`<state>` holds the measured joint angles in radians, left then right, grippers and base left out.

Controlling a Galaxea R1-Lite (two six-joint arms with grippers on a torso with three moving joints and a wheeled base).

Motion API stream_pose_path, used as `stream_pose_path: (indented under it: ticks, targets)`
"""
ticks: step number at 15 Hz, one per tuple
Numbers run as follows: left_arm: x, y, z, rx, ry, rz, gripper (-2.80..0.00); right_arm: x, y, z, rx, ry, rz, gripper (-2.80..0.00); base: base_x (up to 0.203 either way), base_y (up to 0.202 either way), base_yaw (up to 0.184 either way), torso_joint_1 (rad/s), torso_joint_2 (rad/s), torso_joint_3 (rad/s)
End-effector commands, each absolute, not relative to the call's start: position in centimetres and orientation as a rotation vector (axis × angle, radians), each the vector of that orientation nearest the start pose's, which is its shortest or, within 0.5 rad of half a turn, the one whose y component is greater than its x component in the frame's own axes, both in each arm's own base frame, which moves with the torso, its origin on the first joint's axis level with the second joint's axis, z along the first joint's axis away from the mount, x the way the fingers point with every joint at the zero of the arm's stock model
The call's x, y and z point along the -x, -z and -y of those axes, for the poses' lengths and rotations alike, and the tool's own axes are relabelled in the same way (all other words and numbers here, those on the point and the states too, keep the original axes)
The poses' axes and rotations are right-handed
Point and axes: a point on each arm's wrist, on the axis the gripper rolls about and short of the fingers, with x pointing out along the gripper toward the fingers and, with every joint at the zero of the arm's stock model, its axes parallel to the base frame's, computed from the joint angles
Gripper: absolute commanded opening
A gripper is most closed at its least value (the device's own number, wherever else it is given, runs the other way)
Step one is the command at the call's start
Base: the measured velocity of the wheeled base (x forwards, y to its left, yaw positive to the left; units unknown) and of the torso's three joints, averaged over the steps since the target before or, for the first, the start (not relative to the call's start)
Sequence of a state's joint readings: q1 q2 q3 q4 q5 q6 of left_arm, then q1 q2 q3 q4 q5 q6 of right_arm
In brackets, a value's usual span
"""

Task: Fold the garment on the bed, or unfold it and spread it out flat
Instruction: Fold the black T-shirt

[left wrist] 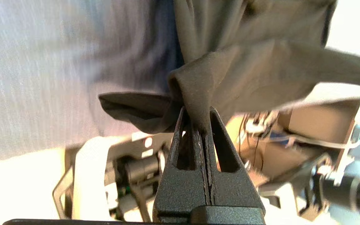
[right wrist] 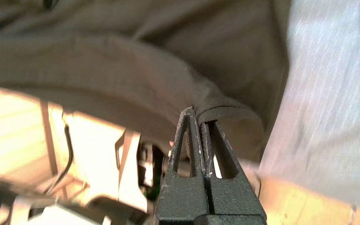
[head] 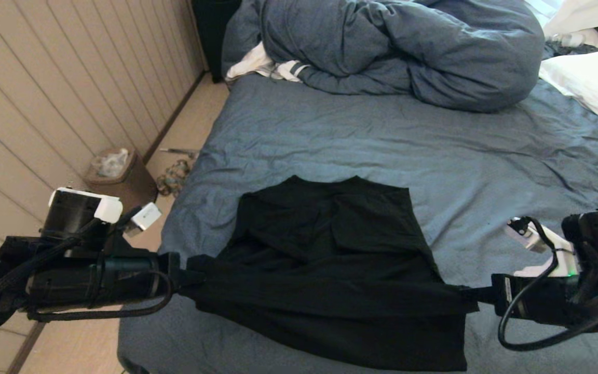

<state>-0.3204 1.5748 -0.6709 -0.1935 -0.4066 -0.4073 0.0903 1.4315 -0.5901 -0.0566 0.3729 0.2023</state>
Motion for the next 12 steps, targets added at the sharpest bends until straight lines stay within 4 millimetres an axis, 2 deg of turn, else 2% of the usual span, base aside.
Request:
stream_pose_path:
  ticks: [1, 4, 7, 12]
  targets:
    - [-22.2, -13.7, 8.4, 0.401, 0.542, -0.877, -2.80, -18.5, -15.6, -3.1, -0.285, -0.395, -0.791, -2.80, 0.000, 0.000, 0.000, 0.000, 0.00, 0.000]
    - [-22.9, -12.1, 8.6, 0.397, 0.558, -0.882, -2.80, -18.9, -14.8, -3.2, -0.288, -0.394, -0.826, -2.80, 0.000, 0.000, 0.000, 0.000, 0.00, 0.000]
    - [-24.0, -11.1, 9.0, 0.393, 0.560, -0.887, -2.80, -20.3, -14.1, -3.3, -0.290, -0.390, -0.863, -2.80, 0.000, 0.000, 0.000, 0.000, 0.00, 0.000]
    - [-27.0, -9.2, 9.6, 0.401, 0.546, -0.889, -2.80, -23.1, -15.1, -3.3, -0.292, -0.385, -0.826, -2.80, 0.000, 0.000, 0.000, 0.000, 0.00, 0.000]
